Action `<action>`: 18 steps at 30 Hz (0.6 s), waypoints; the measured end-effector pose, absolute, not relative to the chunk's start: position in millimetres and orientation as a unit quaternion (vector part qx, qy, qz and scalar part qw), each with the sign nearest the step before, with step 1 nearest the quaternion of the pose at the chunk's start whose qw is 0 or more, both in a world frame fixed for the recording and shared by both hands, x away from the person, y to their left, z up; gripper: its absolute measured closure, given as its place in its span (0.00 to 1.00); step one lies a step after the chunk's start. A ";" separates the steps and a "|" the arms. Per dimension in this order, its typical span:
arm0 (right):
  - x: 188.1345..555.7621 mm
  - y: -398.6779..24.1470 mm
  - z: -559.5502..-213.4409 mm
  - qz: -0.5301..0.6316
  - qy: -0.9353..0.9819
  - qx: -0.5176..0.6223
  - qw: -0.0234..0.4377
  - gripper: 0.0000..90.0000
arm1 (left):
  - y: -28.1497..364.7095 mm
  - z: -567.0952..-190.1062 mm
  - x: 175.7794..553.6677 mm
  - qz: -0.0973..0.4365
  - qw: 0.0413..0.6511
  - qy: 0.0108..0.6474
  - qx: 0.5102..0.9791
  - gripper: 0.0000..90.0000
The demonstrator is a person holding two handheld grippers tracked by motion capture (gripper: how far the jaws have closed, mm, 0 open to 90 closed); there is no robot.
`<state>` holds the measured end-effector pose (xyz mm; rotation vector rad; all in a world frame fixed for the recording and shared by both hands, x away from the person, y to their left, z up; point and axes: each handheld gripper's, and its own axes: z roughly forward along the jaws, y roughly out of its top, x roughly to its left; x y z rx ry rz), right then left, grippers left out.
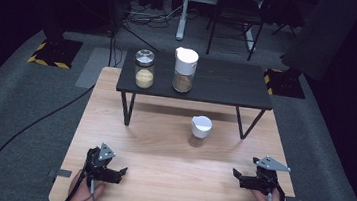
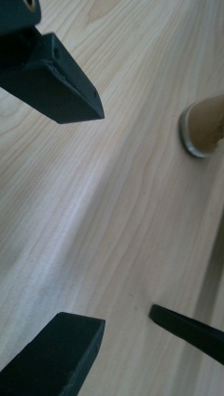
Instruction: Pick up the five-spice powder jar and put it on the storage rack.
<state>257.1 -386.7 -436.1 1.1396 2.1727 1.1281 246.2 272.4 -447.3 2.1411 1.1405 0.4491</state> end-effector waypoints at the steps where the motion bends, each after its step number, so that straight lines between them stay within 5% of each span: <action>1: 256.5 -386.6 -434.2 0.411 0.784 0.410 0.220 0.02 | 272.5 -447.4 246.2 0.172 0.331 0.436 0.819 0.02; 18: 260.2 -360.2 -418.8 0.481 0.755 0.371 0.249 0.00 | 271.8 -447.5 246.2 0.172 0.331 0.439 0.818 0.01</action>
